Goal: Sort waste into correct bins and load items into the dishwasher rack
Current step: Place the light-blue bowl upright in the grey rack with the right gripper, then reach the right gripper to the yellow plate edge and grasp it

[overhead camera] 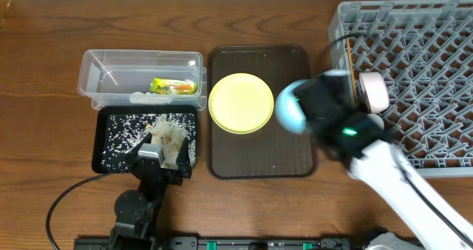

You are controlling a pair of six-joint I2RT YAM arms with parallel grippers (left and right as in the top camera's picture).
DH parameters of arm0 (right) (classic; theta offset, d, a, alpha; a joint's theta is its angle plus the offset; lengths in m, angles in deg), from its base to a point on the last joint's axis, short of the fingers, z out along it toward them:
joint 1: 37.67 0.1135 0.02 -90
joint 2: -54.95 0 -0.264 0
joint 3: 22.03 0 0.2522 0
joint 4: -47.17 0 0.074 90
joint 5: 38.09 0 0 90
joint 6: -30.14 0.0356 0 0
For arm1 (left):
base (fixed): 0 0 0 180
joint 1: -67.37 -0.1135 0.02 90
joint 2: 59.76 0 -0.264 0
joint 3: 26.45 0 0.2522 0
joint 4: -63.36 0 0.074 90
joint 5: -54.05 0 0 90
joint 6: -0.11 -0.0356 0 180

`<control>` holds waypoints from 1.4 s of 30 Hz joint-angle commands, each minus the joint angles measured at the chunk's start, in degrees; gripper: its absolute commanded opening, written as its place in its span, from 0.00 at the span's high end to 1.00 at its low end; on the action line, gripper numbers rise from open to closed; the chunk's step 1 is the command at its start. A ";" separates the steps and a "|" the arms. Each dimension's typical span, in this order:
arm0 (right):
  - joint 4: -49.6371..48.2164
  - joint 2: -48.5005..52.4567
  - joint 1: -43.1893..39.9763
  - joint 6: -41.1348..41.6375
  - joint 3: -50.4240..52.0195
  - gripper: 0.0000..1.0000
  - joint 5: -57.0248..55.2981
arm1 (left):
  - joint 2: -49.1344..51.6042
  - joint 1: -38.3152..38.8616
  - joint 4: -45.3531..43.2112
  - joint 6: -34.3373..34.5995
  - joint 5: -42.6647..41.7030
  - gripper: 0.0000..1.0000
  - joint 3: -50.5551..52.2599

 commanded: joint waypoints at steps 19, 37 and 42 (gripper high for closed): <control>-20.74 12.35 -32.50 -28.24 -0.11 0.99 -33.66 | -0.39 -0.28 0.81 -0.55 -0.17 0.11 1.60; -24.30 25.92 -22.56 -33.99 -0.11 0.99 -32.61 | -0.39 -0.28 0.83 -0.55 -0.17 0.11 1.60; -24.04 24.70 -19.98 -33.99 -0.11 0.66 -34.21 | -0.39 -0.28 0.83 -0.55 -0.17 0.11 1.60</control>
